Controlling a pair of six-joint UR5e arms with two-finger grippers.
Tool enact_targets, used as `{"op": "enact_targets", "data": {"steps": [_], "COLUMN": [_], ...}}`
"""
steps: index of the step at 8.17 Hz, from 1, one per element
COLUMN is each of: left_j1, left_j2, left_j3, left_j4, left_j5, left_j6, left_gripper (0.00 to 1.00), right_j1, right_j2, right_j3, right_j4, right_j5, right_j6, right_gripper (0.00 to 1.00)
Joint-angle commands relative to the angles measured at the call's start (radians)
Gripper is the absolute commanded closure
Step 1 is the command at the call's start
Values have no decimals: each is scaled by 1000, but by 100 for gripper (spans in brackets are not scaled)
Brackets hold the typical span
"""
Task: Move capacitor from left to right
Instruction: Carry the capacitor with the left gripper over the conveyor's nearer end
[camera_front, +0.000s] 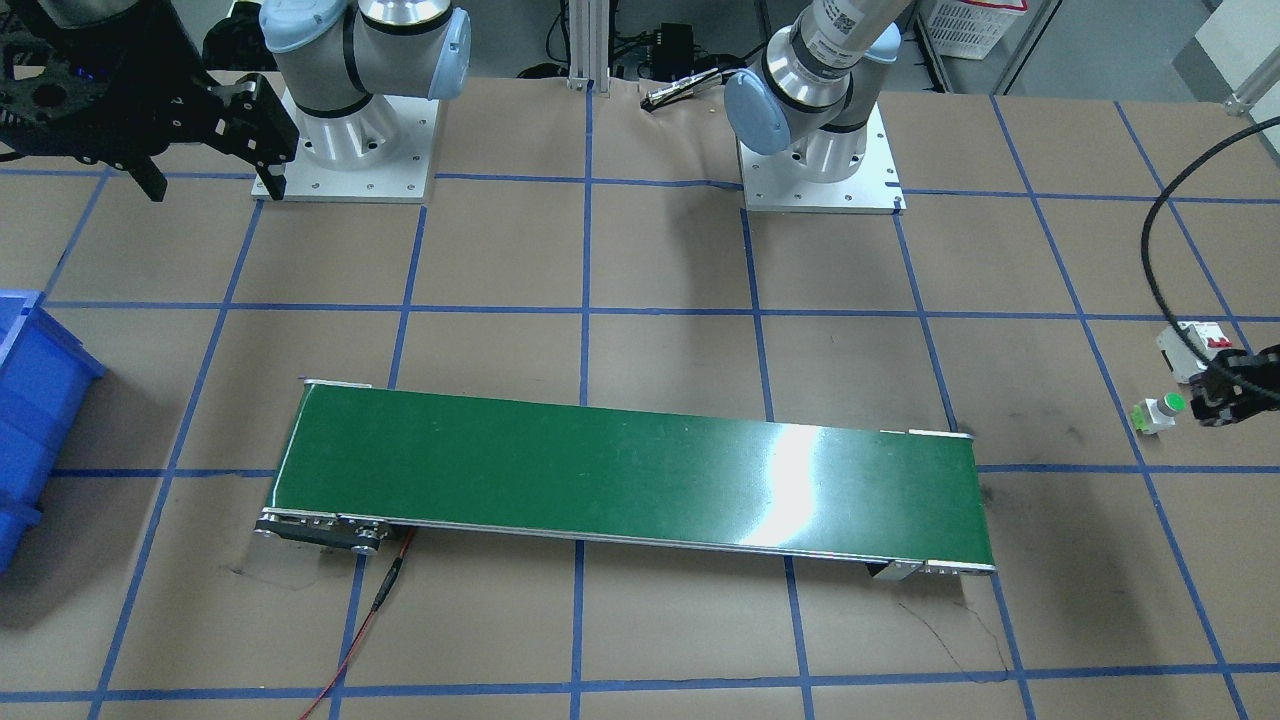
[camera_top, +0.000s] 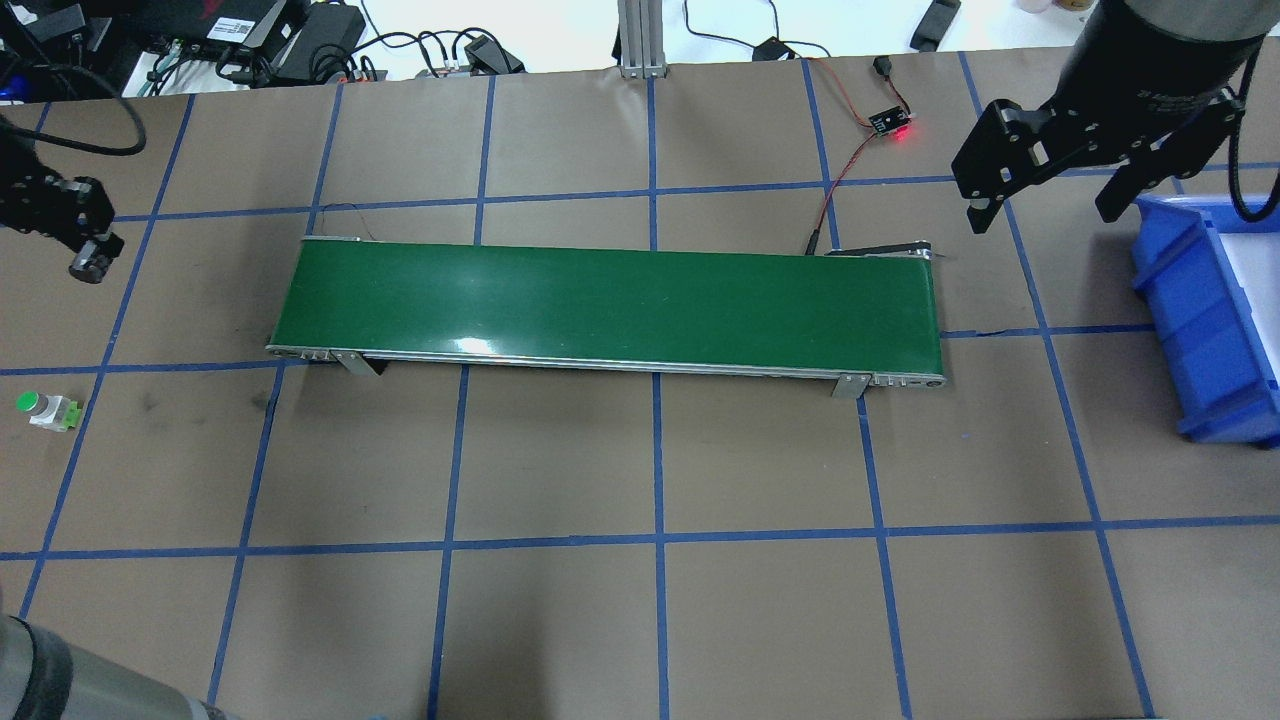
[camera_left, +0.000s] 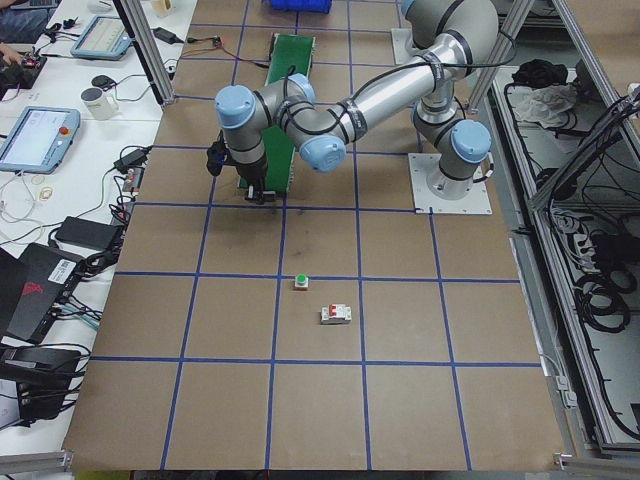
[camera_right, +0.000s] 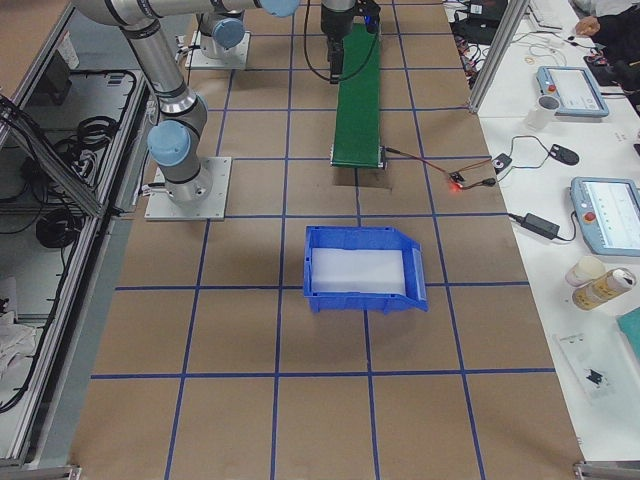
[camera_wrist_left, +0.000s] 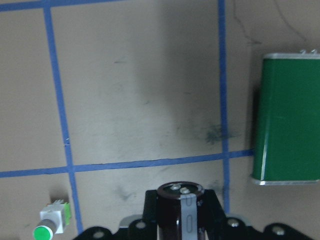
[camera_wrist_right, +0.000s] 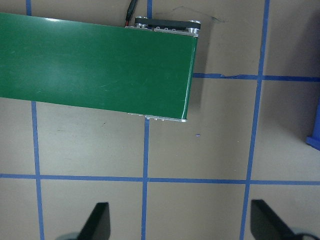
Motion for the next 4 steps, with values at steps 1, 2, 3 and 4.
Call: {"op": "enact_targets", "data": {"steps": [1, 2, 3, 4], "left_j1": [-154, -175, -194, -223], "left_j2": [22, 10, 7, 16], "left_j3": [-3, -9, -35, -84], "left_j4": [-7, -7, -3, 14], "left_j5": [1, -4, -4, -4], "left_j6": [-186, -205, -219, -242], "left_gripper": [100, 100, 100, 100], "right_j1": [0, 0, -2, 0], "right_j2": [0, 0, 0, -2], "right_j3": [0, 0, 0, 0], "right_j4": [1, 1, 1, -1], "right_j5": [-1, -2, -2, -2], "right_j6": [0, 0, -1, -1], "right_gripper": [0, 0, 0, 0]}}
